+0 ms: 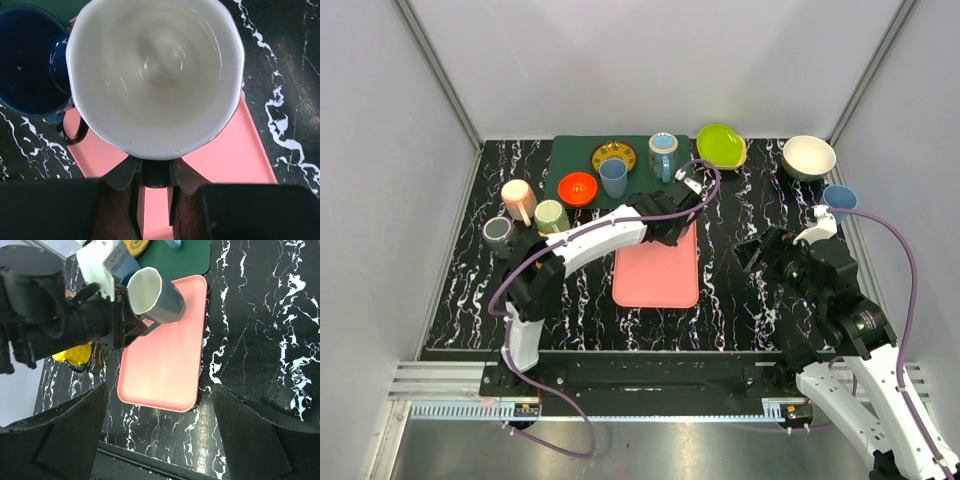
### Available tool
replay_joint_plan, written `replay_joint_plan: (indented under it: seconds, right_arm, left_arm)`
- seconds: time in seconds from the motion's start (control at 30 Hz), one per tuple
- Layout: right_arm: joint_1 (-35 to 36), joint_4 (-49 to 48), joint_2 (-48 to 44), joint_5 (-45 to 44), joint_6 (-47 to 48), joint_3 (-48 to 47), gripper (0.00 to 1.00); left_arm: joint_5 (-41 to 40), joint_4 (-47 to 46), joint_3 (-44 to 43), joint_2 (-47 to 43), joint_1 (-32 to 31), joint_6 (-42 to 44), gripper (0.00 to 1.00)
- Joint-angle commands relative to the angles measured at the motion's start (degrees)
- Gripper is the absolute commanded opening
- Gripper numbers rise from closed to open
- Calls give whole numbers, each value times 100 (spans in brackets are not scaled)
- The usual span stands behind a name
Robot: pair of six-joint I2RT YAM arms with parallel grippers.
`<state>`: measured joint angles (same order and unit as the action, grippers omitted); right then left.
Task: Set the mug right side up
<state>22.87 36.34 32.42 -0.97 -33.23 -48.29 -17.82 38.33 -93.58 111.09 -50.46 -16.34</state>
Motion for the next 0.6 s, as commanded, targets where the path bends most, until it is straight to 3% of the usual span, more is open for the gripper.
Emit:
replay_joint_plan:
  seconds: [0.0, 0.43, 0.57]
  right_arm:
    - [24, 22, 10, -131, 115, -13, 89]
    - [33, 58, -8, -175, 177, 101, 90]
    - [24, 67, 36, -237, 230, 66, 90]
  left_arm:
    - [-301, -89, -854, 281, 167, 184, 0]
    - [68, 263, -1733, 1134, 502, 289, 0]
    - [200, 281, -1646, 1117, 484, 201, 16]
